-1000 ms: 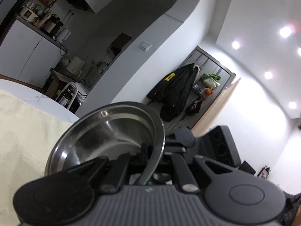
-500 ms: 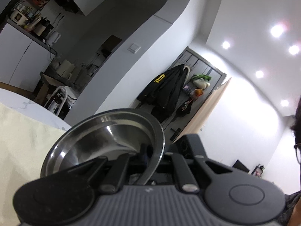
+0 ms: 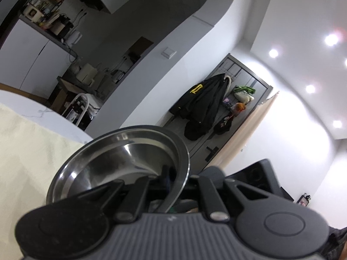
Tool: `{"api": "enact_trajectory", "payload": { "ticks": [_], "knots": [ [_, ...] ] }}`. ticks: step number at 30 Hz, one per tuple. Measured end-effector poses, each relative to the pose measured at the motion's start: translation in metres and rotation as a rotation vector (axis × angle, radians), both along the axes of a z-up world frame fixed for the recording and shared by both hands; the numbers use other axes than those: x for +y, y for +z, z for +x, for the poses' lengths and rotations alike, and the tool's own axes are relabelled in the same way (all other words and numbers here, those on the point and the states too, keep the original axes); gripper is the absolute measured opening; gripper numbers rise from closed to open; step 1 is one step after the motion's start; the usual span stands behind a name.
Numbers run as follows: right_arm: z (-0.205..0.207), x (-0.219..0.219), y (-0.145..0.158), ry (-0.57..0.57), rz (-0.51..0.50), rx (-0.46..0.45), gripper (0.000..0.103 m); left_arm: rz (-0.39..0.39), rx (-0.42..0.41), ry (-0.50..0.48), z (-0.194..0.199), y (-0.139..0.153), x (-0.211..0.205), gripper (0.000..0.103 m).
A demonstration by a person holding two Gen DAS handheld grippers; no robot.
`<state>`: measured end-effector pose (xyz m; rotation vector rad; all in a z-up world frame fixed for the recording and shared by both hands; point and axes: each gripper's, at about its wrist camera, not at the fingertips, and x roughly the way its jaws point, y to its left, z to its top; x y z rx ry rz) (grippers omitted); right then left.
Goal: Clean bowl
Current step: 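Rub the inverted bowl bottom across the green pad with the left gripper while the right gripper holds it, then keep scrubbing the bowl bottom against the pad with the left gripper while the right gripper holds it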
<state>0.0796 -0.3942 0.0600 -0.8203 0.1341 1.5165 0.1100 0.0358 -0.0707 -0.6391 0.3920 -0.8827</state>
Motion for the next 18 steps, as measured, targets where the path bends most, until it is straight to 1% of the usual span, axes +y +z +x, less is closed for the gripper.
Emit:
{"api": "enact_trajectory", "payload": {
  "ticks": [4,7,12,18],
  "knots": [
    [-0.001,-0.006,0.007,-0.019,0.003,-0.029,0.008,0.009,0.007,0.005,-0.005,-0.003,0.007,0.005],
    [0.01,-0.02,0.019,-0.052,0.009,-0.041,0.008,0.032,0.011,0.016,-0.008,-0.002,0.009,0.005],
    [0.03,-0.021,0.012,-0.117,-0.005,-0.067,0.008,0.038,-0.005,0.004,-0.013,0.003,0.007,0.004],
    [0.048,-0.018,0.0,-0.163,-0.037,-0.072,0.008,-0.001,-0.041,-0.032,-0.018,0.011,0.001,0.005]
  ]
}}
